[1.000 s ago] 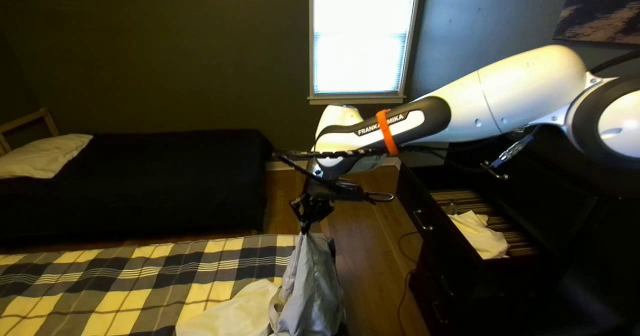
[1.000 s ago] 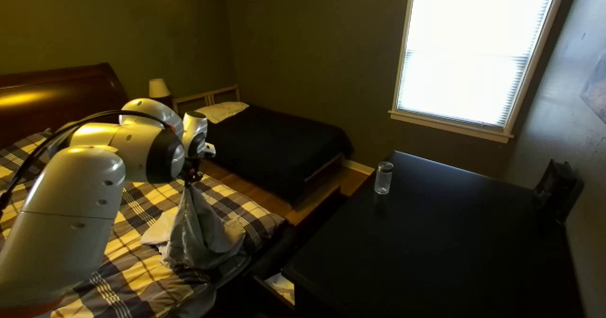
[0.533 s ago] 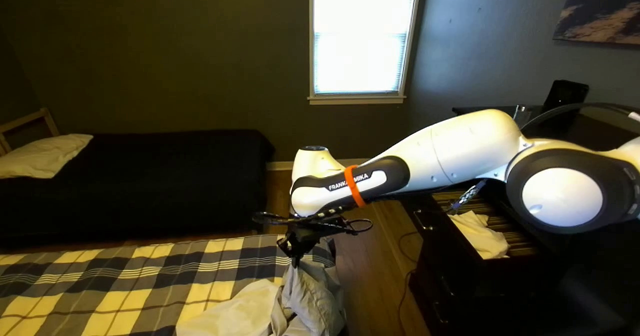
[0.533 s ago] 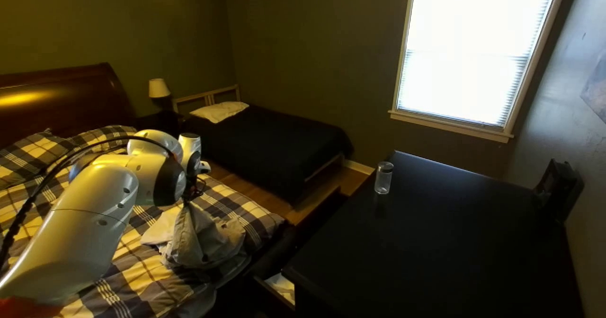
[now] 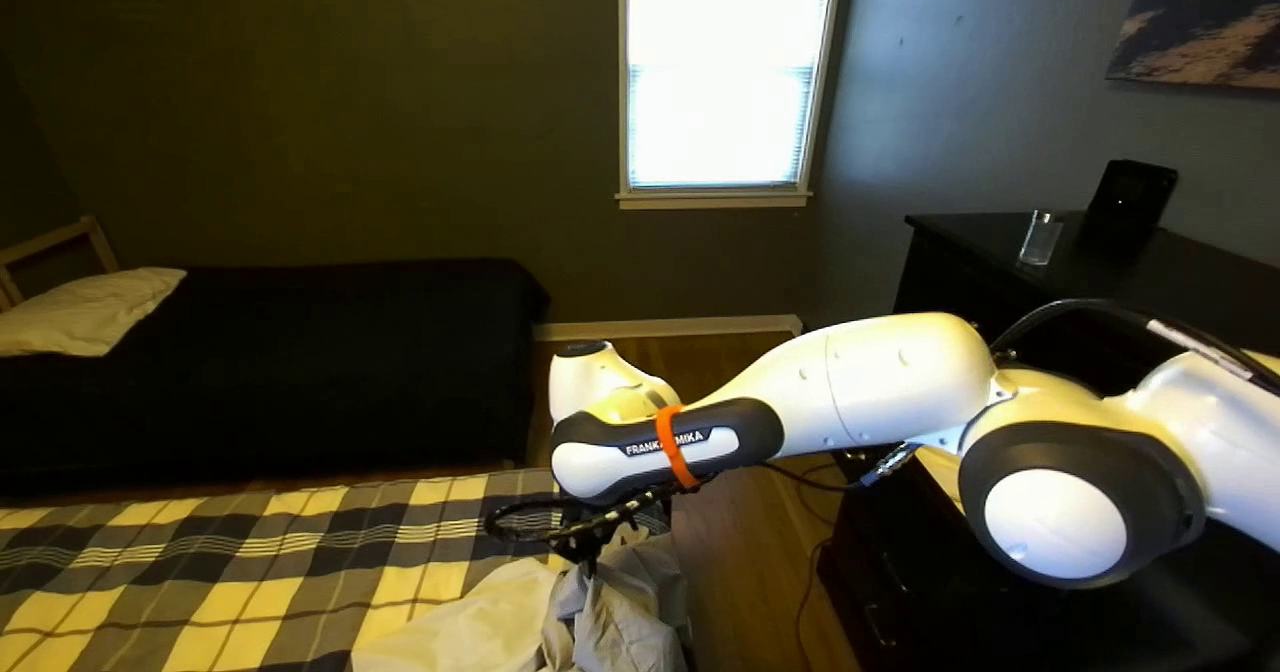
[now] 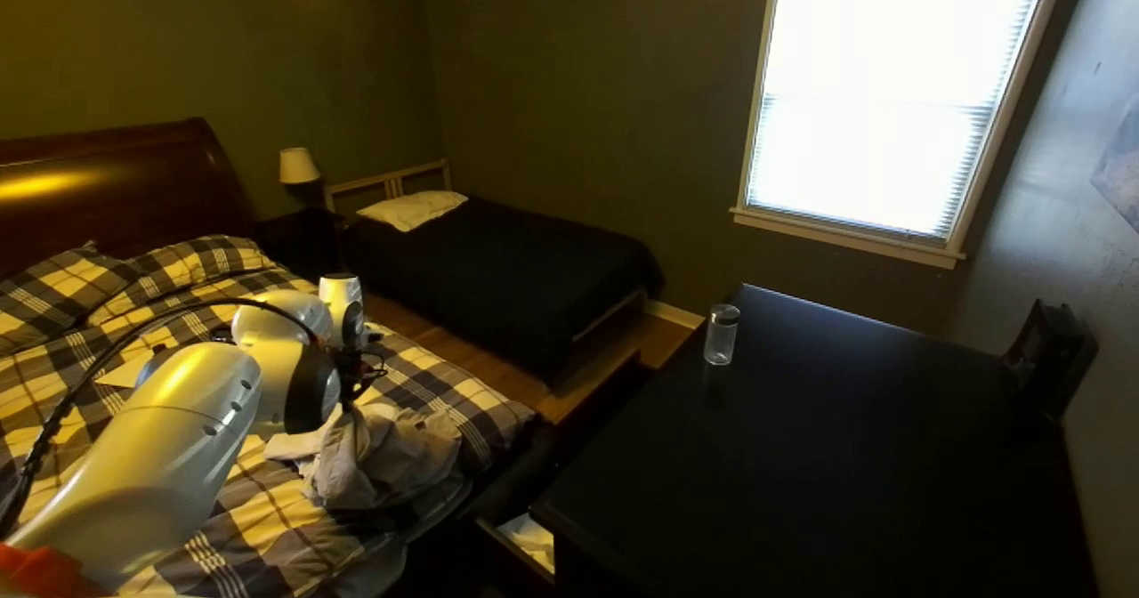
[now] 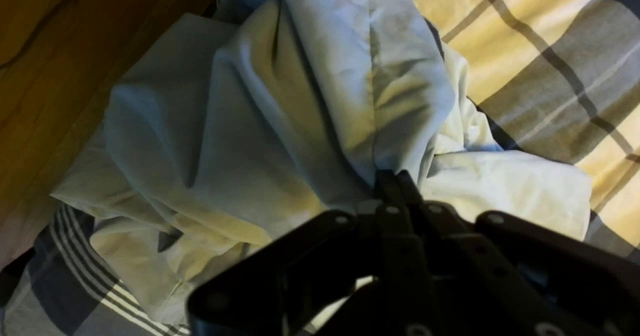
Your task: Remove the shirt from the drawer
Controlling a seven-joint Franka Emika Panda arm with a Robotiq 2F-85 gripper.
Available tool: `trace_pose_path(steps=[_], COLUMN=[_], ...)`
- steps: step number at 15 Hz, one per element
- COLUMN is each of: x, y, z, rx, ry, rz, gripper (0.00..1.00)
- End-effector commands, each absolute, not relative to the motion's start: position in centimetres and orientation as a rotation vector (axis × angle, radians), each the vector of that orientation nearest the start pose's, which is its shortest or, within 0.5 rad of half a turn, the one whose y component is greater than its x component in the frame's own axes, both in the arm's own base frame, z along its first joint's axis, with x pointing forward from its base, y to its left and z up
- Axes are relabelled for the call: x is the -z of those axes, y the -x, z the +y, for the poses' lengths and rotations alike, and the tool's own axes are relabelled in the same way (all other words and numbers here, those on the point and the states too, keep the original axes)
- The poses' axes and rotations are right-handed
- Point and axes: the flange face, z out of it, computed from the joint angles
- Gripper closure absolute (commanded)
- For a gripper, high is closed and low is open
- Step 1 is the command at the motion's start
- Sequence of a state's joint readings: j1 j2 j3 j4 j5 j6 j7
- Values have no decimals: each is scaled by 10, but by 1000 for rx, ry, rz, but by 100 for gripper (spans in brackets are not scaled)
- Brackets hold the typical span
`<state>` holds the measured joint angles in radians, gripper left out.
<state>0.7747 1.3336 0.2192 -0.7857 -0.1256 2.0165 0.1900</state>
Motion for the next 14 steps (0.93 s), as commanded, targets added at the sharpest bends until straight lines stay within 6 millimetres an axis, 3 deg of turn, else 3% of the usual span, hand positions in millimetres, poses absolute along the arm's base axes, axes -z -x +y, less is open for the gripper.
trace_pose_path(steps=[1, 4, 5, 7, 14], x=[-63, -53, -52, -56, -109], y=[-491, -487, -486, -487, -485], z=[604, 601, 601, 605, 622], rx=[-205, -259, -257, -232, -232], ry=[2839, 2761, 2736, 2690, 2586], rz=[-1238, -1361, -1405, -1463, -1471], gripper=[100, 100, 74, 68, 16])
